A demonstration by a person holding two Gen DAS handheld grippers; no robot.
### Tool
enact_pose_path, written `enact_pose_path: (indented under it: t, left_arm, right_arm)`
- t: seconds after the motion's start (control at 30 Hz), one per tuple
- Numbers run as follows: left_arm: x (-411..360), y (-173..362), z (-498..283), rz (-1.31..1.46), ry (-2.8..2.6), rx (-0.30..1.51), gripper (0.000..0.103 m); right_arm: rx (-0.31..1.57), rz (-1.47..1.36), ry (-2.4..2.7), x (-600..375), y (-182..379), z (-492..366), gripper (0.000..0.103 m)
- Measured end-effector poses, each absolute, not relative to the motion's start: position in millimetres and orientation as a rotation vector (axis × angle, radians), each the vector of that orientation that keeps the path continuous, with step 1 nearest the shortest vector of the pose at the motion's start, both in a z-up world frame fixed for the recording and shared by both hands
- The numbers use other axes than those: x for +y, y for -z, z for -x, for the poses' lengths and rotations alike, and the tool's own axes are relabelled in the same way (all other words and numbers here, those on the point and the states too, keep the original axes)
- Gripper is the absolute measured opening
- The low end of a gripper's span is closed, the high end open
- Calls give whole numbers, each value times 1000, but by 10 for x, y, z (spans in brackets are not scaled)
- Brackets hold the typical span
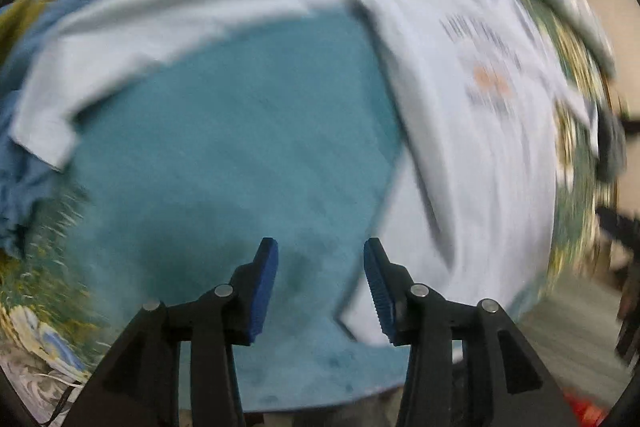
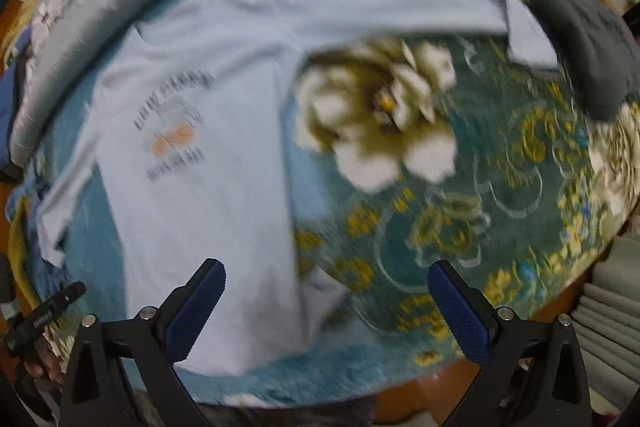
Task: Fold clothes
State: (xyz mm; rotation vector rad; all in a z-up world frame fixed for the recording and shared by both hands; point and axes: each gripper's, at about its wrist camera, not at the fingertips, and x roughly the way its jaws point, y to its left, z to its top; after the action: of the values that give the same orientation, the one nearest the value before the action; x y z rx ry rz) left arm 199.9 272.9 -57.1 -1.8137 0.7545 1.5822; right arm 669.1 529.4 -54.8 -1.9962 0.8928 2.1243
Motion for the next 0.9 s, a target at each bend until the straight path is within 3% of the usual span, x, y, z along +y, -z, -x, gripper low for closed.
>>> enact_pose_path:
  t: [0.17,0.4,0.63,0.67,0.73,0.83,0.9]
  left_arm:
    - [2743,919,-2362,1846,-1528,814,46]
    - [2672,1096,-2447,1863,-1615,798,46]
    - [2696,1086,-2598,1843,-1643,816,46]
    - [2691,1078,-2615,1846,-1646,798,44]
    - [2687,1068,-2652,1847,-1661,799,13]
    - [2677,1016,-2700,1856,-1696,754,4]
    - [2668,942,-2732,1860,-1730,721,4]
  right_arm:
    - [962,2116,-2018,5315,984,-6888,76]
    - [1016,2261,-2043,5196,1343,-6905,66]
    - [1048,2351,-2058,5069,1456,-6951,39]
    - [1081,2345,-2052,5081,1462,-6959,31]
    - [1123,2346,-2049,5093,1463,-6973,19]
    - [1125,2352,-2078,5111,1412,-6985,9]
    - [1123,2343,-2096,5166,1351,-7003,8]
